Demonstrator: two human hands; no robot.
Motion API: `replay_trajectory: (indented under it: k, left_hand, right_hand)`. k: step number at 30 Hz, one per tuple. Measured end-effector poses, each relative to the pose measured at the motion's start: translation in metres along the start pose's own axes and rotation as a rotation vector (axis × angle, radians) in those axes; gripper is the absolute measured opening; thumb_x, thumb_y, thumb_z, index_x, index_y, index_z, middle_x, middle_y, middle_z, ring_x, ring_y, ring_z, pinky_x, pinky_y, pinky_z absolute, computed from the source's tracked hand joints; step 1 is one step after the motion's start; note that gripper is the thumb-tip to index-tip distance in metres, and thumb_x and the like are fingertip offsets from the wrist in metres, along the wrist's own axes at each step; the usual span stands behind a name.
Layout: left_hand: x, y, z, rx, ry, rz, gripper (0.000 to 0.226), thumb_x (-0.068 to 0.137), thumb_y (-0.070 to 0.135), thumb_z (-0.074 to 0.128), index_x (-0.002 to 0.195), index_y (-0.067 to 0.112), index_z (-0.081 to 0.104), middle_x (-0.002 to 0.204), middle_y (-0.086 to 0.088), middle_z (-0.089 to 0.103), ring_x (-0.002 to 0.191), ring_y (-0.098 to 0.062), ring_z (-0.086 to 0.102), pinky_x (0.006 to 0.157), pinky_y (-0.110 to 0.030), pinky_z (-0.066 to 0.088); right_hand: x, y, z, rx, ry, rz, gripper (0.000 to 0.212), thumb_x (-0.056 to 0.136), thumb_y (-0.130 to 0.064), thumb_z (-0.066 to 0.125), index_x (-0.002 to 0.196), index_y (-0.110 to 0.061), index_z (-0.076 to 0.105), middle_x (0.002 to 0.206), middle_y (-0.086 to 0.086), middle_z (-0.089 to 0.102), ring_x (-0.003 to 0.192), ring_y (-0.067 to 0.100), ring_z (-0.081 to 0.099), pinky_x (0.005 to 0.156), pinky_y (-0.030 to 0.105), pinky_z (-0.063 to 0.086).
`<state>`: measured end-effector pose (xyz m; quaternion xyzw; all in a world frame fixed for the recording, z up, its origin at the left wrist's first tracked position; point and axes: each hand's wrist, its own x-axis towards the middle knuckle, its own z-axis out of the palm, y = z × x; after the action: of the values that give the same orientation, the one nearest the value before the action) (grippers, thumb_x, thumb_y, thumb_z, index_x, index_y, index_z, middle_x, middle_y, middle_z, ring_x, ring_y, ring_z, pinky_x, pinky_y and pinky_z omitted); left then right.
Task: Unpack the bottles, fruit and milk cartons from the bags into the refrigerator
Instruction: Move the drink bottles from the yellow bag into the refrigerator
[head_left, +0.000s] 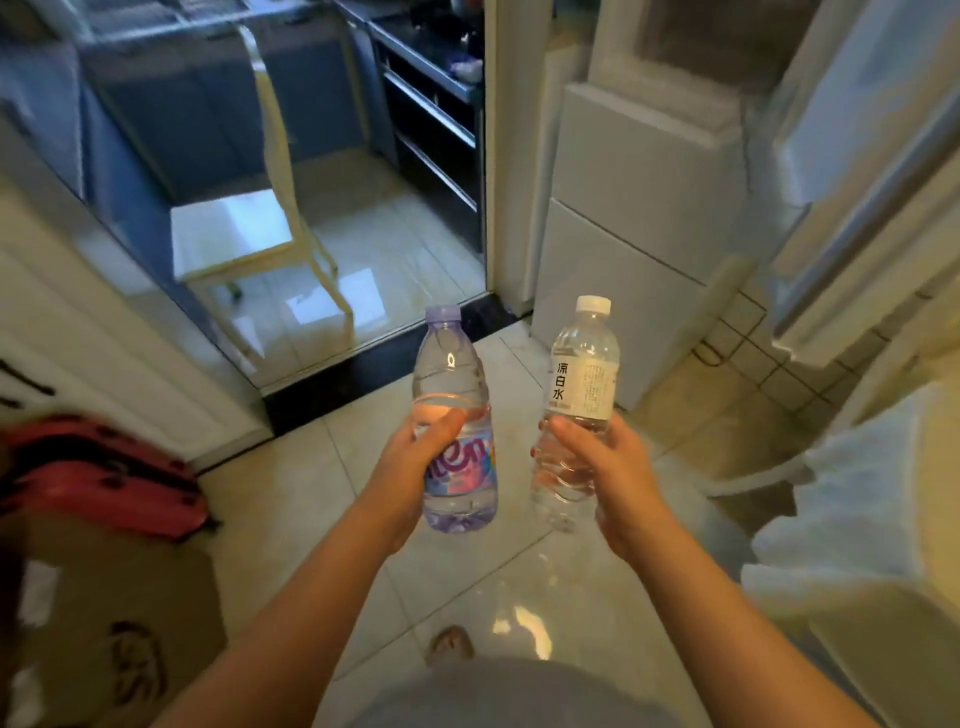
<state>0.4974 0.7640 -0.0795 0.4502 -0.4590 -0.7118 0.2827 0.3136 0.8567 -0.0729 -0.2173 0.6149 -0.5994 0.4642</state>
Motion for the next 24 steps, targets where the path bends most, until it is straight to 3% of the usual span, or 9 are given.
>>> replay_trajectory:
  k: [3, 6, 9, 11, 13, 14, 17, 19, 24]
  left_hand:
    - [0.030, 0.020, -0.042, -0.020, 0.053, 0.013, 0.096, 0.054, 0.062, 0.080, 0.125, 0.001, 0.059, 0.104, -0.020, 0.073, 0.089, -0.032, 0.071, 0.083, -0.044, 0.058]
    - [0.060, 0.041, -0.069, -0.034, 0.080, -0.008, 0.102, 0.051, 0.067, 0.083, 0.127, 0.003, 0.058, 0.111, -0.024, 0.071, 0.095, -0.036, 0.070, 0.090, -0.051, 0.056]
    - [0.093, 0.058, -0.084, -0.070, 0.055, -0.018, 0.091, 0.057, 0.057, 0.076, 0.124, -0.001, 0.058, 0.115, -0.030, 0.066, 0.094, -0.039, 0.068, 0.089, -0.052, 0.054]
    - [0.119, 0.065, -0.090, -0.024, 0.020, -0.024, 0.080, 0.065, 0.050, 0.081, 0.121, -0.003, 0.059, 0.109, -0.017, 0.073, 0.091, -0.028, 0.071, 0.084, -0.042, 0.060]
    - [0.147, 0.077, -0.092, 0.046, -0.038, 0.020, 0.038, 0.088, 0.028, 0.073, 0.113, 0.003, 0.059, 0.088, 0.014, 0.076, 0.082, -0.002, 0.071, 0.072, -0.018, 0.058]
    - [0.161, 0.084, -0.093, 0.062, -0.043, 0.030, 0.035, 0.089, 0.025, 0.070, 0.114, 0.004, 0.058, 0.085, 0.016, 0.075, 0.080, 0.000, 0.071, 0.070, -0.015, 0.056]
    - [0.213, 0.114, -0.093, 0.042, -0.007, 0.025, 0.085, 0.060, 0.054, 0.074, 0.124, 0.002, 0.057, 0.099, -0.012, 0.073, 0.087, -0.025, 0.072, 0.076, -0.036, 0.059]
    - [0.253, 0.132, -0.092, 0.026, 0.025, 0.066, 0.084, 0.057, 0.057, 0.073, 0.122, 0.006, 0.058, 0.105, -0.016, 0.071, 0.092, -0.031, 0.071, 0.080, -0.040, 0.060]
    - [0.354, 0.191, -0.072, 0.042, 0.036, 0.098, 0.080, 0.060, 0.052, 0.078, 0.121, 0.005, 0.057, 0.114, -0.017, 0.070, 0.103, -0.035, 0.069, 0.086, -0.048, 0.059]
  right_hand:
    - [0.035, -0.003, 0.050, -0.008, -0.010, 0.020, 0.056, 0.084, -0.029, 0.073, 0.136, -0.021, 0.053, 0.121, 0.005, 0.068, 0.108, 0.027, 0.067, 0.092, 0.047, 0.055]
    - [0.068, -0.009, 0.082, -0.019, -0.025, 0.044, 0.057, 0.084, -0.034, 0.075, 0.135, -0.021, 0.053, 0.119, 0.005, 0.069, 0.106, 0.025, 0.068, 0.089, 0.042, 0.056]
    - [0.103, -0.017, 0.103, -0.010, -0.022, 0.059, 0.047, 0.089, -0.027, 0.068, 0.133, -0.020, 0.055, 0.116, 0.005, 0.069, 0.102, 0.022, 0.069, 0.083, 0.036, 0.054]
    - [0.131, -0.024, 0.115, 0.000, -0.024, 0.061, 0.048, 0.088, -0.027, 0.070, 0.133, -0.019, 0.056, 0.114, 0.005, 0.070, 0.101, 0.022, 0.069, 0.084, 0.037, 0.055]
    - [0.163, -0.033, 0.125, -0.003, -0.038, 0.049, 0.057, 0.079, -0.036, 0.074, 0.132, -0.023, 0.057, 0.114, 0.004, 0.071, 0.101, 0.021, 0.070, 0.088, 0.039, 0.056]
    - [0.180, -0.038, 0.130, -0.004, -0.042, 0.048, 0.061, 0.073, -0.039, 0.073, 0.131, -0.024, 0.057, 0.114, 0.003, 0.071, 0.101, 0.021, 0.070, 0.090, 0.041, 0.056]
    - [0.242, -0.056, 0.142, 0.010, -0.060, 0.041, 0.062, 0.070, -0.042, 0.071, 0.129, -0.027, 0.058, 0.115, 0.004, 0.070, 0.104, 0.023, 0.069, 0.095, 0.047, 0.055]
    - [0.285, -0.071, 0.149, 0.016, -0.065, 0.026, 0.061, 0.070, -0.042, 0.071, 0.128, -0.027, 0.058, 0.116, 0.004, 0.070, 0.105, 0.024, 0.069, 0.095, 0.049, 0.054]
    - [0.380, -0.124, 0.153, -0.014, -0.068, -0.085, 0.050, 0.072, -0.034, 0.064, 0.121, -0.027, 0.060, 0.108, -0.002, 0.073, 0.097, 0.014, 0.071, 0.083, 0.034, 0.054]
